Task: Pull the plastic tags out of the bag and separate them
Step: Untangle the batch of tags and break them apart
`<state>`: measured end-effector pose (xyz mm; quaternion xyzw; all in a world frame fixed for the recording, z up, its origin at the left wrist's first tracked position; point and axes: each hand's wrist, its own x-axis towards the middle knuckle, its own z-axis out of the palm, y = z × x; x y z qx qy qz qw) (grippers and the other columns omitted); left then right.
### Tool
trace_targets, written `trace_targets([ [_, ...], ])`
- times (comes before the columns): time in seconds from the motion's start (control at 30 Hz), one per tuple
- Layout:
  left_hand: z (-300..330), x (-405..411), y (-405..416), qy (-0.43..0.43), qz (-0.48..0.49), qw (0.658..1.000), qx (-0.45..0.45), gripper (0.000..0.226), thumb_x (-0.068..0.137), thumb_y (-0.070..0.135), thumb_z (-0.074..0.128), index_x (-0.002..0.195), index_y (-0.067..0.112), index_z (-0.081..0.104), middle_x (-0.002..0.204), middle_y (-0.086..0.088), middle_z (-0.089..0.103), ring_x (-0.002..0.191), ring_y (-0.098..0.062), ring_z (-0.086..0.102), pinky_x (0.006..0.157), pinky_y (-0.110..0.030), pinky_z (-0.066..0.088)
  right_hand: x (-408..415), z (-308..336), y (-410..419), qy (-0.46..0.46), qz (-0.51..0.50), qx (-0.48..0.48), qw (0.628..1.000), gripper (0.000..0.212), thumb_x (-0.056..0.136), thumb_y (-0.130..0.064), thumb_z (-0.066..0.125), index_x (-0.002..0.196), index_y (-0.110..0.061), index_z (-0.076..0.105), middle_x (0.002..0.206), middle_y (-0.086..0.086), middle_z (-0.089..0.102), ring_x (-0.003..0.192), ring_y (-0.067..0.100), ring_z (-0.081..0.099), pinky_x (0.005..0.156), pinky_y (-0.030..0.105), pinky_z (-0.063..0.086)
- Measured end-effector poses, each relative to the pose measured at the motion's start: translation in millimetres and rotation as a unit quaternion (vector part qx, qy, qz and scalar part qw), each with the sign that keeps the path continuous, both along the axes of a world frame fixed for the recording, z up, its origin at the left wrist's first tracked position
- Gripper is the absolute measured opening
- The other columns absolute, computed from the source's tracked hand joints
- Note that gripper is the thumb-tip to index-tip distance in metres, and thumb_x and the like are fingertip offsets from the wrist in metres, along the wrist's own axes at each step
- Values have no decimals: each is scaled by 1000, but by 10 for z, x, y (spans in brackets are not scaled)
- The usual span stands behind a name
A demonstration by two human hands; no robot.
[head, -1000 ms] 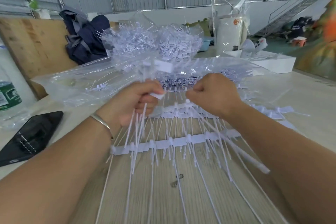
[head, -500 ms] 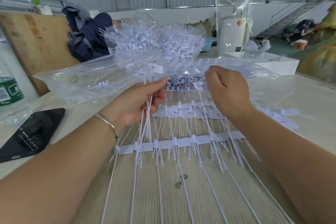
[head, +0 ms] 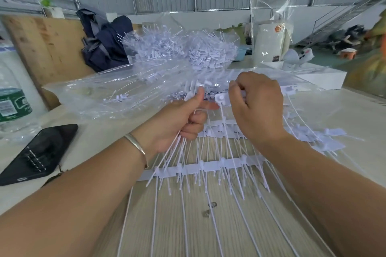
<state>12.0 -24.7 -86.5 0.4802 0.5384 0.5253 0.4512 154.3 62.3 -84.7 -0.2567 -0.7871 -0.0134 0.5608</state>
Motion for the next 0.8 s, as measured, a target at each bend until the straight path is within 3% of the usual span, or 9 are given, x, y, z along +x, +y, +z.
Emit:
trace_targets([
  [0.1,5,14,-8,13,18,1000,15,47,82,65,52,76,20,62,58,6,21,43,-7,17,41,-17,17,-35,-84,14,-52,-6,-8,999,25,90,-15,51,67,-10,47,61,6,50,60,27,46,67,40,37],
  [0.17,-18,1,-15,42,23,998,35,39,73,57,67,75,18,64,57,5,18,45,-10,16,41,-18,19,-60,-128,15,-74,13,-17,997,20,91,-16,54,73,-6,54,67,8,55,65,26,49,70,41,38],
  [0.2,-28,-6,-20,55,24,997,42,29,71,50,72,64,24,62,55,5,18,45,-11,15,41,-18,19,-73,-143,10,-77,26,-16,997,19,91,-15,55,75,-5,55,68,8,56,66,26,49,70,40,39],
  [0.3,-48,-46,-13,74,26,996,43,34,71,37,78,47,27,55,50,6,21,44,-12,16,42,-20,18,-103,-163,-12,-79,53,-12,995,16,91,-12,55,78,-3,55,71,10,56,70,28,51,69,44,41],
  [0.4,-48,-62,-7,100,24,994,21,38,73,38,80,46,25,59,57,-2,17,48,-16,14,42,-19,22,-97,-137,1,-59,70,-23,996,16,93,-11,53,80,-2,55,72,11,57,71,28,52,70,45,43],
  [0.53,-60,-64,4,118,42,992,19,41,74,37,78,50,26,46,57,-2,18,48,-18,15,42,-19,25,-55,-140,58,-50,81,-39,995,27,96,-25,53,76,-6,55,69,7,56,71,25,53,72,41,42],
  [0.7,-33,-157,17,48,93,994,25,36,83,18,63,60,25,36,47,7,23,41,-13,16,38,-17,20,-3,-76,78,-98,3,-22,995,52,96,-49,34,51,-26,22,46,-8,23,48,19,29,66,35,33],
  [0.8,-37,-139,19,7,128,992,20,35,85,11,56,63,25,32,47,8,21,38,-10,14,38,-16,16,3,-92,112,-120,-36,-59,990,61,96,-52,41,47,-21,22,41,-3,24,41,19,28,54,29,25],
])
